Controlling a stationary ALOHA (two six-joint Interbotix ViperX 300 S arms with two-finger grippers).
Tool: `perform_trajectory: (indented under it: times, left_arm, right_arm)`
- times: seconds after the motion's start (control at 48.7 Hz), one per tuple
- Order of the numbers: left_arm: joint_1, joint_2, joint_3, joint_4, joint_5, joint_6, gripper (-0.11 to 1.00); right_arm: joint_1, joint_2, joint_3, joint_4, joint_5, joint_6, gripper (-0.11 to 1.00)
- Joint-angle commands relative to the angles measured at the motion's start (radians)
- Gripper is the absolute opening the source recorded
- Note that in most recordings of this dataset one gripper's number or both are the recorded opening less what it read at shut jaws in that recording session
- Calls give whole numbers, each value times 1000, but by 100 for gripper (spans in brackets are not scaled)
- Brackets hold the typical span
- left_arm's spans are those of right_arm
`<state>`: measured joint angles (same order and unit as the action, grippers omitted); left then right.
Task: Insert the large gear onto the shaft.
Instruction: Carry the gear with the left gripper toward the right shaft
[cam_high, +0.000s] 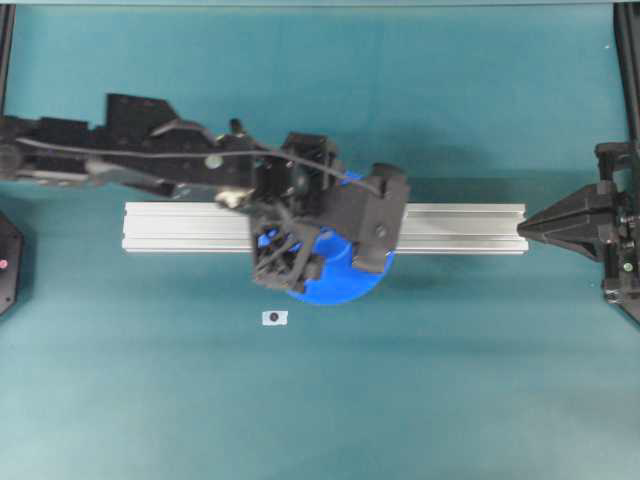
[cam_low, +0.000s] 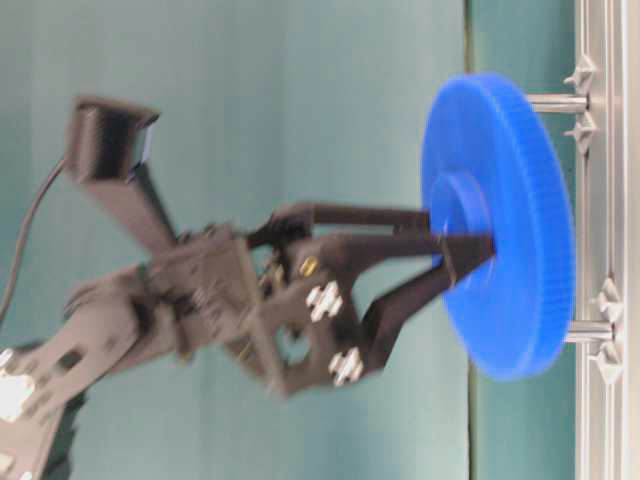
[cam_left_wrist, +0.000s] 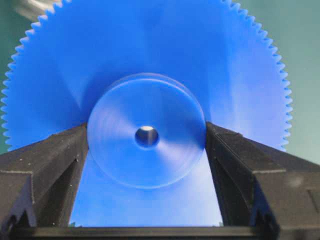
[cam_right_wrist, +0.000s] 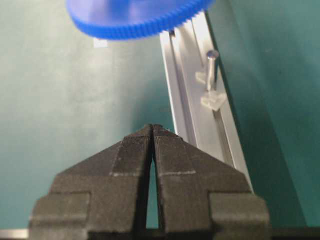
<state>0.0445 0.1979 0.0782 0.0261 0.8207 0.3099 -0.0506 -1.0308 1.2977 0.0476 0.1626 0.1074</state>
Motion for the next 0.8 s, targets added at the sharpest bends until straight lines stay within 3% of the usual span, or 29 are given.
perform_trajectory:
  times: [0.0, 0.411, 0.78]
  left_arm:
    - [11, 9, -71, 2, -18, 14, 78]
    - [49, 184, -284, 5, 6, 49, 78]
    - [78, 244, -365, 6, 92, 75, 78]
  right_arm:
    - [-5, 0, -11, -2, 6, 9, 10]
    - [-5, -6, -9, -2, 8, 8, 10]
    - [-5, -48, -3, -2, 34, 8, 10]
